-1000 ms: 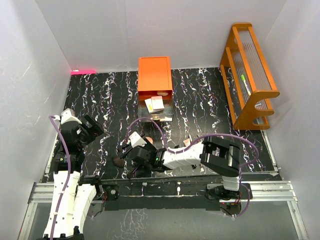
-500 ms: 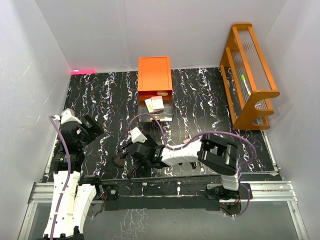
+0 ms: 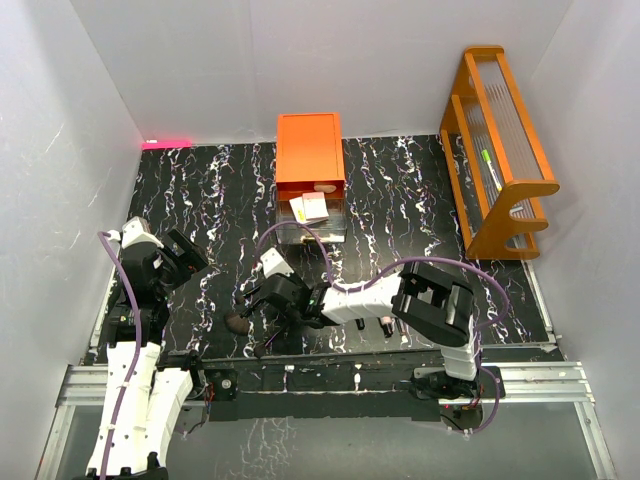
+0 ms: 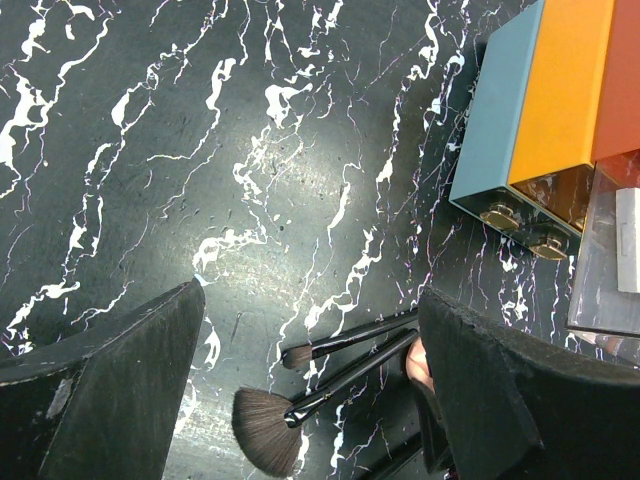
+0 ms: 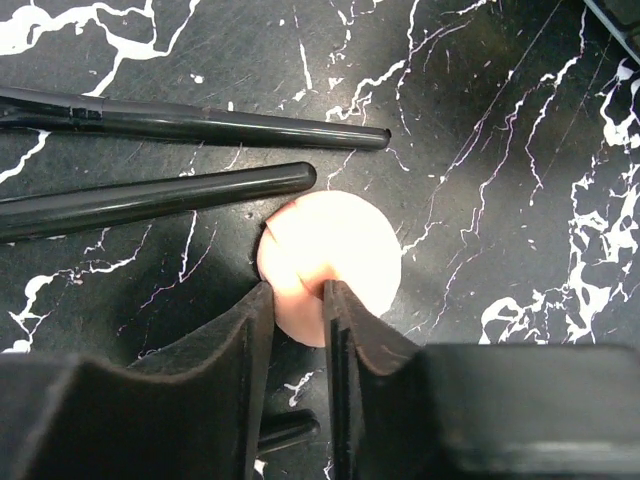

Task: Organize the makeup
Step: Pick up the makeup tool from the center of the board.

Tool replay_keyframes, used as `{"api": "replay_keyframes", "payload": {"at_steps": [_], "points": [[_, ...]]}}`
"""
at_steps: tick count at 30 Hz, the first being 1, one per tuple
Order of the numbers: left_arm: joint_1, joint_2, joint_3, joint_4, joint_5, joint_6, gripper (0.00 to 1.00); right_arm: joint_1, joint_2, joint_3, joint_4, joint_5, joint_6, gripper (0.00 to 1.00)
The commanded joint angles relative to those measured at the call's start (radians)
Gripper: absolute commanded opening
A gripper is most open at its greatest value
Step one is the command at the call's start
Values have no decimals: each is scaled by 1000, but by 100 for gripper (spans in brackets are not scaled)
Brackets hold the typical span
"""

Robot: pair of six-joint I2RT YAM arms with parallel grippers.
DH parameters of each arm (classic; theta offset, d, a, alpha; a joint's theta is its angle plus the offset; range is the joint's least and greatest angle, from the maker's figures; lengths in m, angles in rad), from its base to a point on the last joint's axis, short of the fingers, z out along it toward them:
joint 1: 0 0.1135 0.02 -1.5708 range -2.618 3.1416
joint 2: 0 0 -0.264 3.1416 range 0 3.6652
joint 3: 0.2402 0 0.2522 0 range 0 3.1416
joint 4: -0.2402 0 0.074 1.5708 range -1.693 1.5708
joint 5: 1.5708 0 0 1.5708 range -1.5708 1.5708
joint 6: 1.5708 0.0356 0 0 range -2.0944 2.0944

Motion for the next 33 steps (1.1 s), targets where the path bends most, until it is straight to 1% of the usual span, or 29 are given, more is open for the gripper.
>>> {"api": "replay_keyframes", "payload": {"at_steps": [1,5,6,10,14,20,22,25,27,29,32,33], "points": [[-3,-5,13,-6,-5,-1,87,0,0,21,5,-86,-8,24],[-3,-5,12,-6,-5,-1,87,7,-26,17,-14,-109,1,9],[-3,-6,11,-7,-6,-2,87,13,-39,15,-19,-110,3,8],[-2,-3,11,-5,-7,-2,87,53,-97,28,-76,-76,10,8],[-3,-3,12,-6,-6,-1,87,98,-170,77,-187,-49,33,8],[-4,-2,11,-5,-5,-2,87,132,-346,154,-325,-56,50,8],[-3,-2,11,-5,-3,-2,87,131,-423,177,-336,-37,40,8],[-3,-2,10,-5,-2,-1,87,127,-538,218,-306,26,-6,8],[-3,-1,9,-5,-1,-2,87,92,-579,246,-285,64,-42,8],[-3,-1,9,-3,-1,-1,87,4,-598,271,-269,37,-63,8],[-3,0,9,-3,0,-1,87,-163,-596,301,-238,-109,-78,8],[-3,-1,9,-2,1,-2,87,-217,-584,313,-231,-185,-80,8]]}}
